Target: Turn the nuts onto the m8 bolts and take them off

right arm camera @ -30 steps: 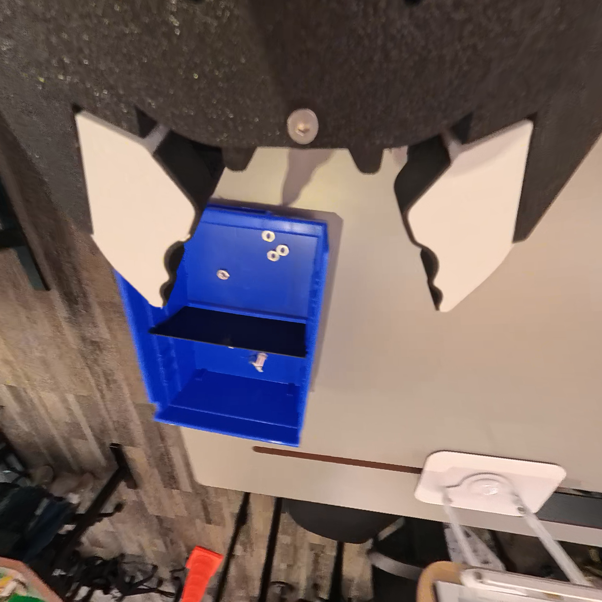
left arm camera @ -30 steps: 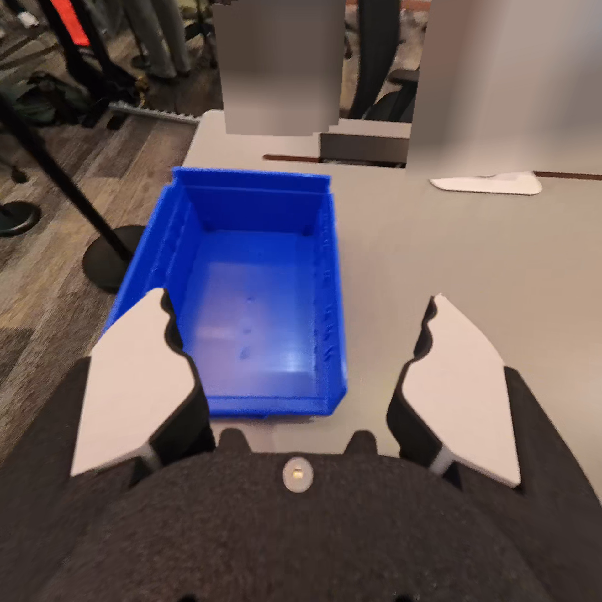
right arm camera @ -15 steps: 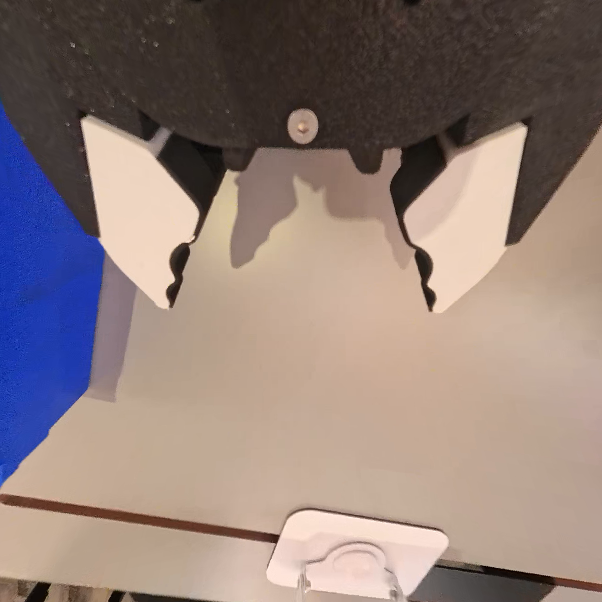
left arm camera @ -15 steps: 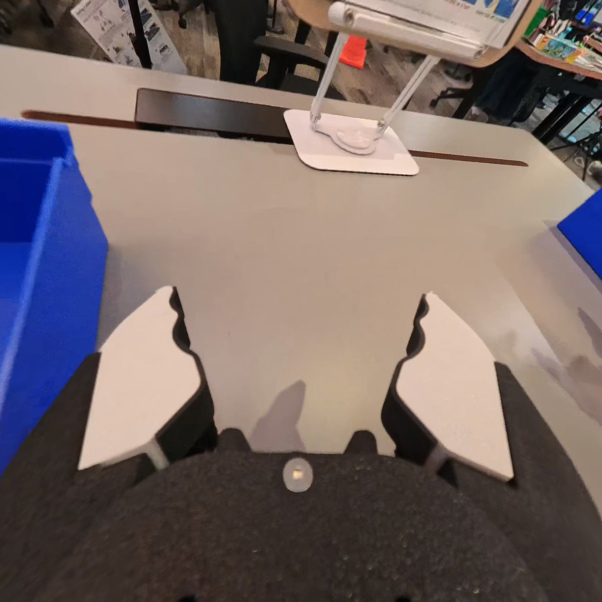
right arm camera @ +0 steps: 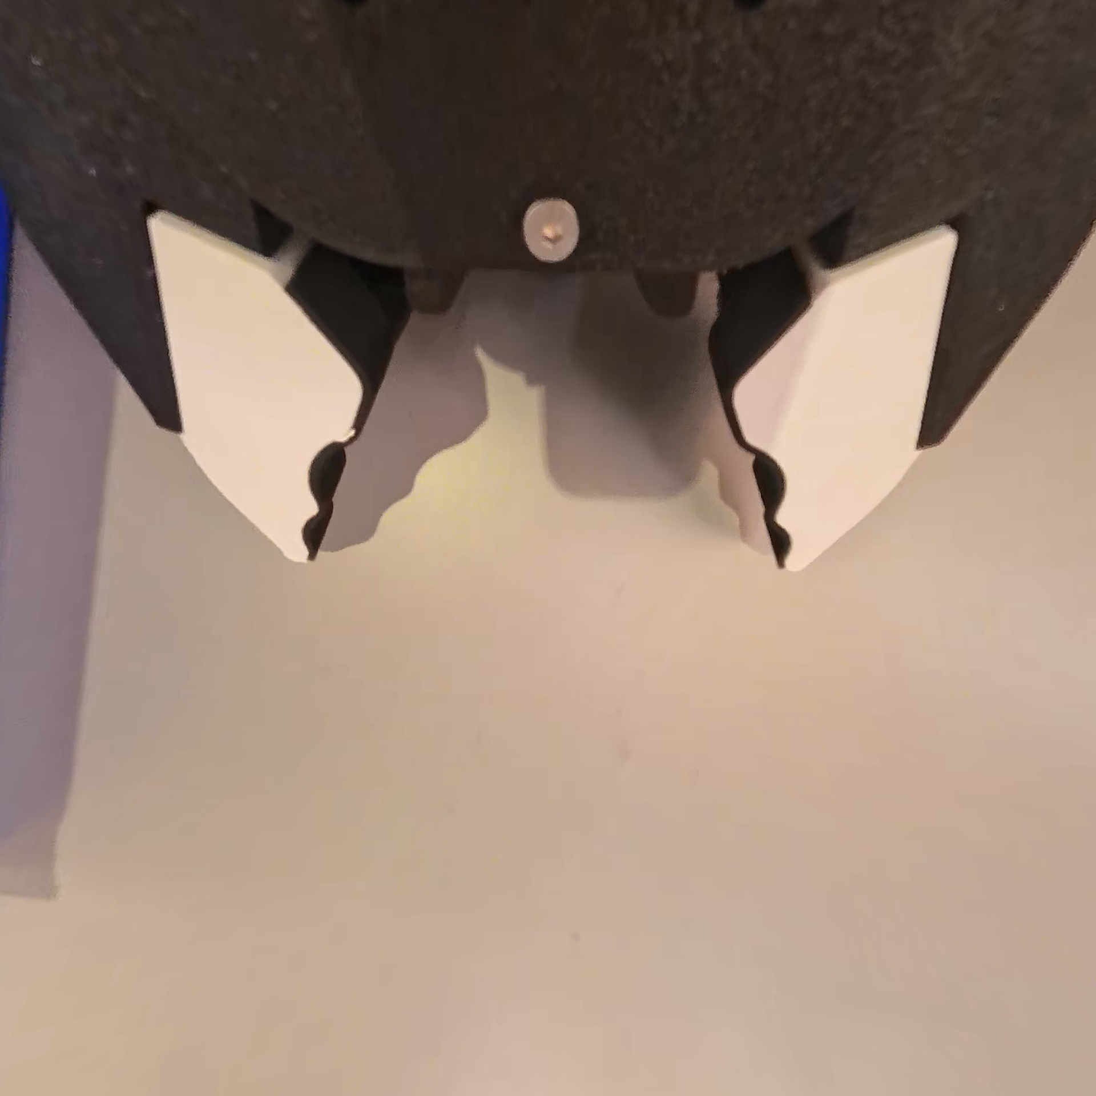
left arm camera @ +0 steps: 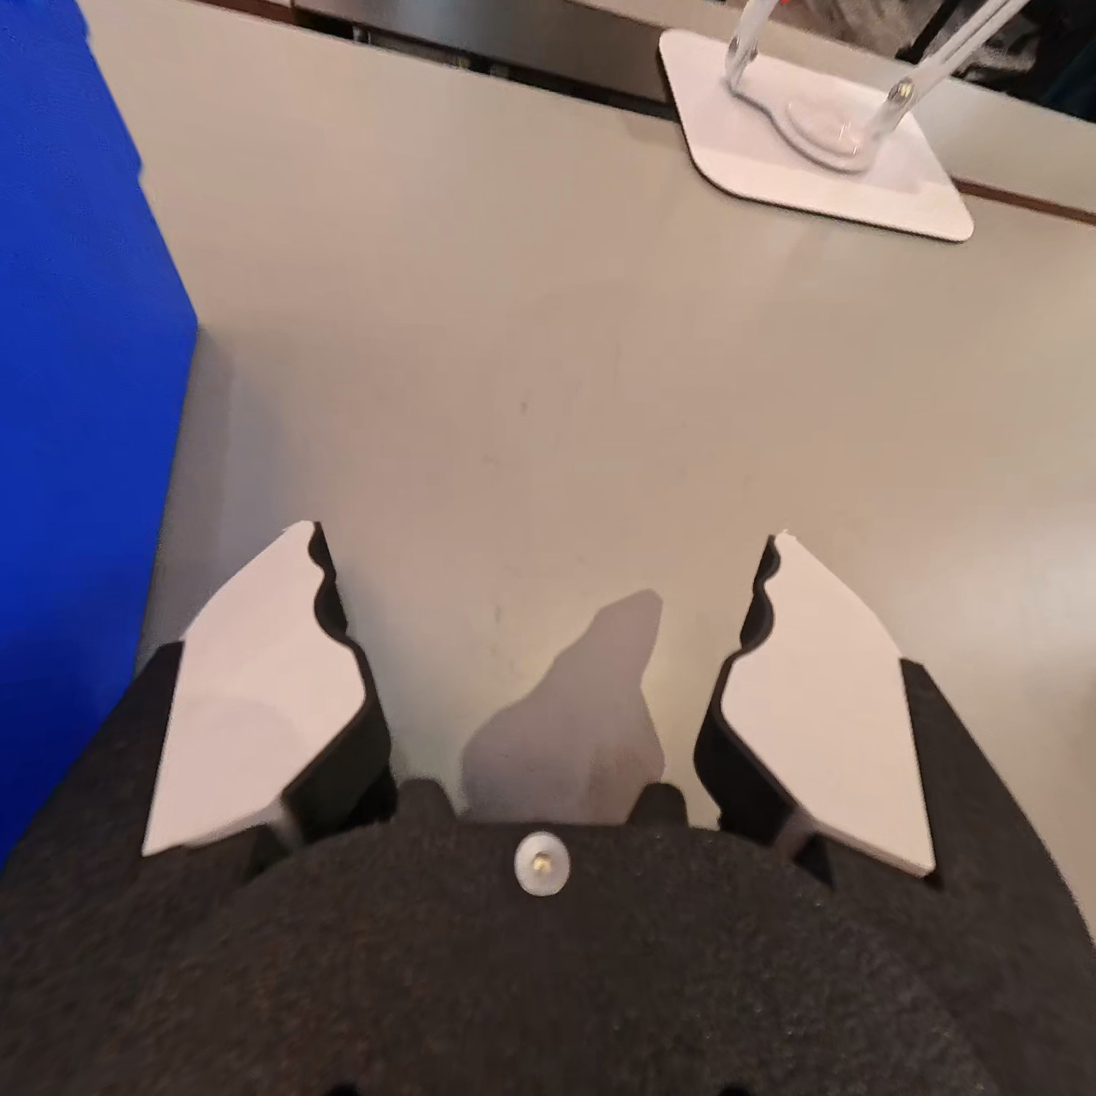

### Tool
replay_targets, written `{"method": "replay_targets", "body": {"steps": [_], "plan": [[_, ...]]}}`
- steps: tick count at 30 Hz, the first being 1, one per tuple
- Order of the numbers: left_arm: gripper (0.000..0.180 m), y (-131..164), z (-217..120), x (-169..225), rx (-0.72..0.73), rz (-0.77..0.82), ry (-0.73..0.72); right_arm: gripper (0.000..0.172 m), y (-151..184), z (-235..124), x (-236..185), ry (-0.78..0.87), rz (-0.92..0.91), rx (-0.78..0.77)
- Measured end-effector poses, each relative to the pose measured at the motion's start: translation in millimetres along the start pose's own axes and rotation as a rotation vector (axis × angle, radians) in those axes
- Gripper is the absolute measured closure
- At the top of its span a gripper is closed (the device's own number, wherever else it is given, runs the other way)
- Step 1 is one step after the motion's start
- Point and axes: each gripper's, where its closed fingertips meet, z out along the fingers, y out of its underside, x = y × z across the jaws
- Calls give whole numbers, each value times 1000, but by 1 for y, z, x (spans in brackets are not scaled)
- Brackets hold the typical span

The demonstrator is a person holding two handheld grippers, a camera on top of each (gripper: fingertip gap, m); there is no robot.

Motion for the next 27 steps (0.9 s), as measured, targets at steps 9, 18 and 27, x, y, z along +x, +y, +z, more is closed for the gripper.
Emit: {"method": "replay_targets", "body": {"steps": [9, 18, 27], "plan": [[46, 17, 8, 3, -120, 3, -6, 36, 9, 5, 2, 55, -26, -71], [59, 27, 15, -8, -210, 115, -205, 27, 13, 3, 11, 109, 24, -84], [55, 27, 15, -9, -212, 107, -215, 29, 16, 0, 9, 125, 49, -80]]}}
